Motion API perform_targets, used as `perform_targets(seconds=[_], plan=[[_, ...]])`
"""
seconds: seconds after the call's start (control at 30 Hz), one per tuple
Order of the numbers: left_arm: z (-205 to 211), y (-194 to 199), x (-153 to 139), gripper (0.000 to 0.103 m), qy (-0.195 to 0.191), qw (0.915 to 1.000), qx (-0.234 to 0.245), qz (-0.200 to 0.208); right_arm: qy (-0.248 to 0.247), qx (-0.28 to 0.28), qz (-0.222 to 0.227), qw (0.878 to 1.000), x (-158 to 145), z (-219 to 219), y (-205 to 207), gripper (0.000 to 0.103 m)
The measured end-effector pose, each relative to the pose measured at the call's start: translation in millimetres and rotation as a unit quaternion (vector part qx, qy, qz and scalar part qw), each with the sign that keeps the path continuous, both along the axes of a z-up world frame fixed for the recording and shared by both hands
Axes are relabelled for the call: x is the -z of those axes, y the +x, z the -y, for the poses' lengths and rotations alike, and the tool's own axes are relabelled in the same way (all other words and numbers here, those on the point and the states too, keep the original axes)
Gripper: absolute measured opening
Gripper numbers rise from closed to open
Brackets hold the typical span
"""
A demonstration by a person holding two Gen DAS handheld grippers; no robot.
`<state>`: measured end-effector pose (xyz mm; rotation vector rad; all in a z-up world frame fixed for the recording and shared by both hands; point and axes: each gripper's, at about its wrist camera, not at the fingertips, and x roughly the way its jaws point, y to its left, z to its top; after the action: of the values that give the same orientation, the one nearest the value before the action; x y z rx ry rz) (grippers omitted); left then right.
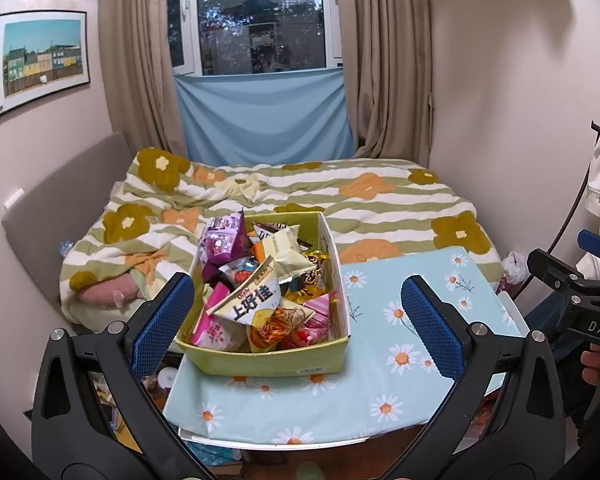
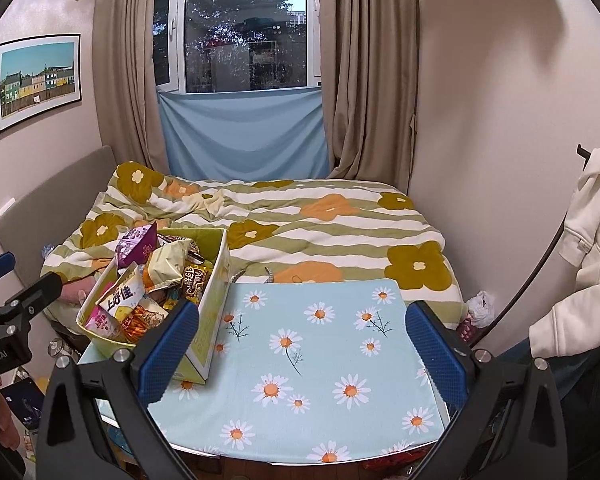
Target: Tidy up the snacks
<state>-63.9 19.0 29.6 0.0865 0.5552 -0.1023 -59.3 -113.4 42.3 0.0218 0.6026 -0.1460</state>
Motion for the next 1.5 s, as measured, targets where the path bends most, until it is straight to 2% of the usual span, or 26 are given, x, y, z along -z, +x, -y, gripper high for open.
perform_targets(seconds=[1.5], plan=[[2.8, 7.1, 1.7, 0.103, -0.003, 0.9999, -0.013, -0.005, 0.001, -0.001, -0.003, 1.000, 3.6, 5.0, 3.3, 0.103]])
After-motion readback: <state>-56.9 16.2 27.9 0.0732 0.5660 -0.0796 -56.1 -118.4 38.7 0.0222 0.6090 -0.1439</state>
